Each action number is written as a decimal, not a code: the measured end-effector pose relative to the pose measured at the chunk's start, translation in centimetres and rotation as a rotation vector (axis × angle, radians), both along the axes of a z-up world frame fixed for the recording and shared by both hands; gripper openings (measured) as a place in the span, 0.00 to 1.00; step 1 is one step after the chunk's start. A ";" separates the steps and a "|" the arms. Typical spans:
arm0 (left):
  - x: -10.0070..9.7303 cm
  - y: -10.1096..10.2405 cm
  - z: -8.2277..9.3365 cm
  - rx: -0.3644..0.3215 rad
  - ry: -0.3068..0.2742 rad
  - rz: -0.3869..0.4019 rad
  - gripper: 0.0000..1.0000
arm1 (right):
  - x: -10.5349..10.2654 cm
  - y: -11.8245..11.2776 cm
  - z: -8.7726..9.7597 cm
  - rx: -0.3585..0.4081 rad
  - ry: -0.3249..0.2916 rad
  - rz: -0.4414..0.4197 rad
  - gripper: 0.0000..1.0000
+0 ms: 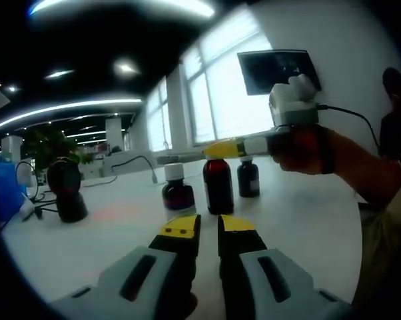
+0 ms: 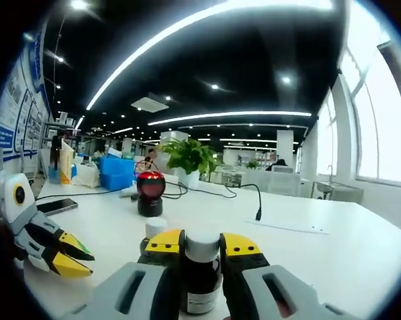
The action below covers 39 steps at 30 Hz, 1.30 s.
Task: Rotate the medicine bottle to make it face forward pick up the medicine bottle inspect the drug traceability code place the medicine on the table
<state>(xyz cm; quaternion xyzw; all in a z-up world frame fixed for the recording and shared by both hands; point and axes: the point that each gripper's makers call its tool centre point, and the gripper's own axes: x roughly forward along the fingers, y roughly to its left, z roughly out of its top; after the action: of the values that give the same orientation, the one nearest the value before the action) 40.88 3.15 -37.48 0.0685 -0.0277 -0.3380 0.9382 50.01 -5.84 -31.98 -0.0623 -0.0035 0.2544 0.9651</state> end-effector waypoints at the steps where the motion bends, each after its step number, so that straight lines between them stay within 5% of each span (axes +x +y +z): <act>1: 0.0 0.0 0.0 -0.001 0.000 0.000 0.04 | 0.1 -0.1 0.0 -0.007 -0.005 -0.011 0.17; 22: 0.0 -0.1 0.0 0.003 -0.003 -0.001 0.04 | 0.2 -0.4 0.1 -0.059 -0.071 -0.181 0.18; 39: 0.0 0.0 0.0 0.004 -0.002 -0.001 0.04 | -0.4 -0.3 0.8 -0.064 -0.100 -0.165 0.22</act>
<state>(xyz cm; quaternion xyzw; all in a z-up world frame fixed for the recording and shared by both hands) 40.85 3.11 -37.51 0.0706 -0.0281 -0.3386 0.9379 49.59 -6.18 -31.22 -0.1055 -0.0385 0.1709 0.9789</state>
